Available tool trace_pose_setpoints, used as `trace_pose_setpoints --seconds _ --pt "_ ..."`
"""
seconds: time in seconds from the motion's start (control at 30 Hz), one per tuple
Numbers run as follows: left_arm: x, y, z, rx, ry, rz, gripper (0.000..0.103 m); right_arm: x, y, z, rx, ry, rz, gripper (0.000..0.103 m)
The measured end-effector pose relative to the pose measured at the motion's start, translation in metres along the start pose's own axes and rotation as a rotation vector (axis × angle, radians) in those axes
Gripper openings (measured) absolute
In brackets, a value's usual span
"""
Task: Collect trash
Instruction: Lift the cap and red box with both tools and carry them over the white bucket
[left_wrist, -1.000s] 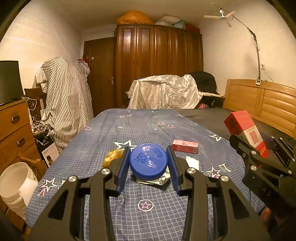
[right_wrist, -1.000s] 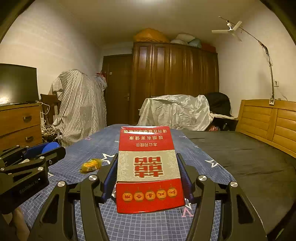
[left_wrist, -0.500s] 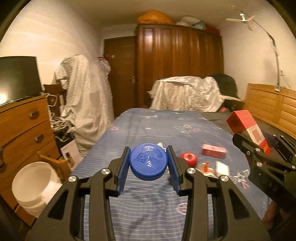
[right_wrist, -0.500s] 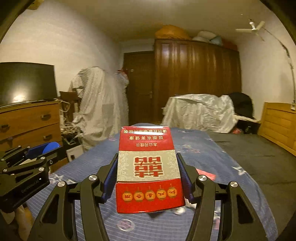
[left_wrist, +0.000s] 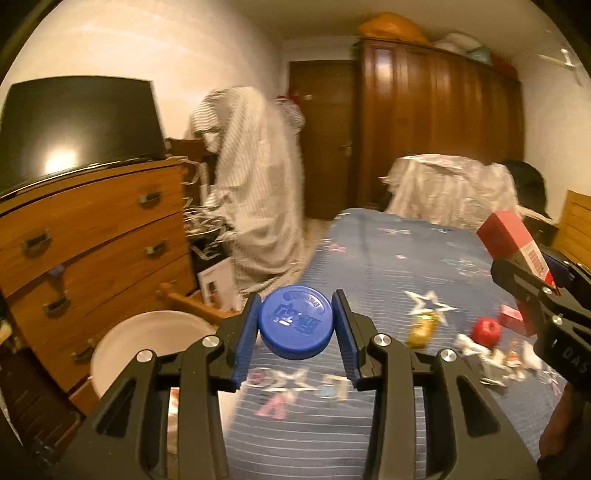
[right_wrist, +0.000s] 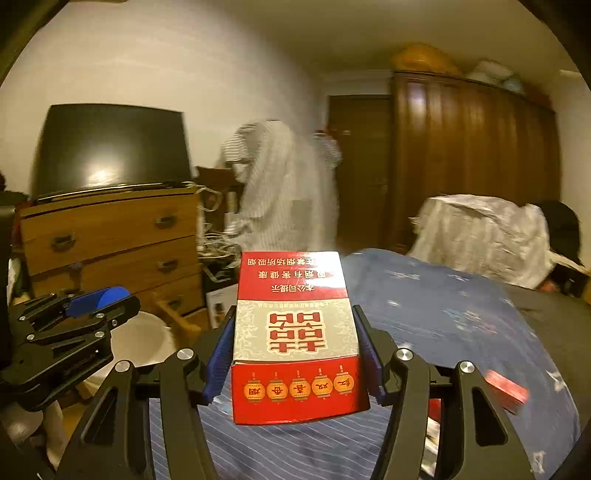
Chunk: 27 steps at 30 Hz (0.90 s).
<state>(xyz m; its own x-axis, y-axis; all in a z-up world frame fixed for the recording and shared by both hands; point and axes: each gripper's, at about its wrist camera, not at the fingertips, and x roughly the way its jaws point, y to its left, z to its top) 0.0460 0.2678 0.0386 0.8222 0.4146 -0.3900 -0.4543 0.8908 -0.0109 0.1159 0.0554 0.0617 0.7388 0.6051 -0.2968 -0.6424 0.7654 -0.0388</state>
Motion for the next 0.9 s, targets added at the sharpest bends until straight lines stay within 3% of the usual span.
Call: trace_pose_setpoints --seconds 0.2,0.5,0.73,0.9 --pt "0.002 0.066 0.011 -0.05 0.023 0.097 0.038 0.05 0.066 0.036 -0.033 0.016 0.09 0.06" --pt "0.017 0.134 0.025 -0.099 0.074 0.175 0.038 0.113 0.165 0.089 -0.106 0.068 0.215 0.06" --pt "0.045 0.174 0.036 -0.119 0.17 0.175 0.038 0.186 0.23 0.114 -0.118 0.231 0.335 0.06" --pt "0.073 0.2 0.028 -0.131 0.289 0.173 0.038 0.239 0.255 0.106 -0.148 0.387 0.378 0.06"
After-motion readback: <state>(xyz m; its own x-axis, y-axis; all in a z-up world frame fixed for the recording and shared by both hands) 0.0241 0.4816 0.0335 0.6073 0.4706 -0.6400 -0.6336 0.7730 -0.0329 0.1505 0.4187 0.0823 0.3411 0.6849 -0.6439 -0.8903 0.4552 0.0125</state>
